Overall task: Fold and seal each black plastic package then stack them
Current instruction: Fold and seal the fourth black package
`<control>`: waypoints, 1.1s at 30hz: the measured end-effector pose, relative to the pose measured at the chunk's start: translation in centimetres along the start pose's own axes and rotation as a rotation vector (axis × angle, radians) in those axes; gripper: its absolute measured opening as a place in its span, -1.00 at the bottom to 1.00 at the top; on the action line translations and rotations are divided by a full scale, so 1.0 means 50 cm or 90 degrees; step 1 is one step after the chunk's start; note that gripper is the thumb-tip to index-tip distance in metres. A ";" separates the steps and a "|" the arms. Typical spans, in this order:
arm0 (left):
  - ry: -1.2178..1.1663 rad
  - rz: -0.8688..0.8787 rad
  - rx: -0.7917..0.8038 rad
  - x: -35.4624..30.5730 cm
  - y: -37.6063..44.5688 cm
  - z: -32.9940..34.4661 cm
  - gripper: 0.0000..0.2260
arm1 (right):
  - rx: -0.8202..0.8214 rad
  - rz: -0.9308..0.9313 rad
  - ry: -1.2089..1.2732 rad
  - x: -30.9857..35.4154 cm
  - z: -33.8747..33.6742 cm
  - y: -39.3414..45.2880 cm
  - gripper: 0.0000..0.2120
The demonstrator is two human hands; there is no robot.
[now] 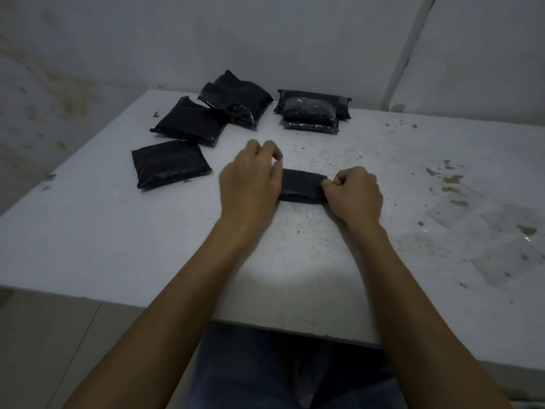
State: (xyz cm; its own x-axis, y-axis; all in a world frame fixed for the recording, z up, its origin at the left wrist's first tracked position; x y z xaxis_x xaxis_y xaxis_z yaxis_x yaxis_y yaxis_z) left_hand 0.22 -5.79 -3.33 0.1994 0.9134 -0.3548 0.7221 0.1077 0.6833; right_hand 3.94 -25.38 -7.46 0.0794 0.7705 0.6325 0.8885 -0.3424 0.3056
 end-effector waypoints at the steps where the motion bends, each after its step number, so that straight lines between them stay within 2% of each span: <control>1: 0.023 -0.009 0.043 -0.010 -0.007 0.017 -0.81 | 0.004 0.001 -0.003 0.000 0.000 -0.001 -0.70; 5: 0.133 -0.102 0.238 -0.008 -0.028 0.084 -0.45 | 0.021 0.007 -0.011 -0.005 -0.007 -0.001 -0.66; 7: 0.133 -0.115 0.264 -0.011 -0.028 0.098 -0.33 | 0.024 0.005 -0.019 -0.006 -0.011 0.000 -0.71; 9: 0.150 -0.113 0.280 -0.017 -0.028 0.104 -0.25 | -0.001 -0.007 0.005 -0.004 -0.016 0.001 -0.88; 10: 0.157 -0.108 0.283 -0.020 -0.028 0.105 -0.24 | -0.007 -0.024 0.036 0.000 -0.019 0.003 -0.92; 11: 0.155 -0.102 0.284 -0.021 -0.028 0.106 -0.25 | 0.009 -0.050 0.073 0.003 -0.017 0.006 -0.84; 14: 0.098 -0.082 0.290 -0.020 -0.023 0.109 -0.35 | 0.165 -0.100 0.124 0.008 -0.009 0.019 -0.64; 15: 0.077 -0.073 0.292 -0.017 -0.019 0.112 -0.37 | 0.193 -0.108 0.116 0.006 -0.010 0.021 -0.65; 18: 0.043 -0.036 0.309 -0.006 -0.003 0.119 -0.40 | 0.191 -0.123 0.103 0.000 -0.024 0.015 -0.74; 24: -0.085 0.044 0.405 -0.009 0.009 0.137 -0.42 | 0.225 -0.123 0.149 -0.014 -0.037 -0.001 -0.89; 29: -0.115 0.097 0.447 -0.039 0.006 0.158 -0.28 | 0.264 -0.122 0.163 -0.017 -0.047 -0.008 -0.80; 33: -0.071 0.129 0.473 -0.055 0.011 0.178 -0.14 | 0.285 -0.111 0.158 -0.030 -0.067 0.003 -0.76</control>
State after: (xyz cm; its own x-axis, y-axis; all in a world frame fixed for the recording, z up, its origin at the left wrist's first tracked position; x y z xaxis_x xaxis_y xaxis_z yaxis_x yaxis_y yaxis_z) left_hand 5.97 -11.73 -7.67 0.4113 0.8385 -0.3575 0.9114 -0.3838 0.1483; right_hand 2.44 -28.39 -6.00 -0.1481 0.6267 0.7651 0.9889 0.0836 0.1229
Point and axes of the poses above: each hand's wrist, its own y-axis towards the middle knuckle, its own z-axis out of the palm, x = y × z, the point moved 5 cm from there along y, towards the middle knuckle, and after that the axes turned 7 degrees about -x, right-handed, at the moved point
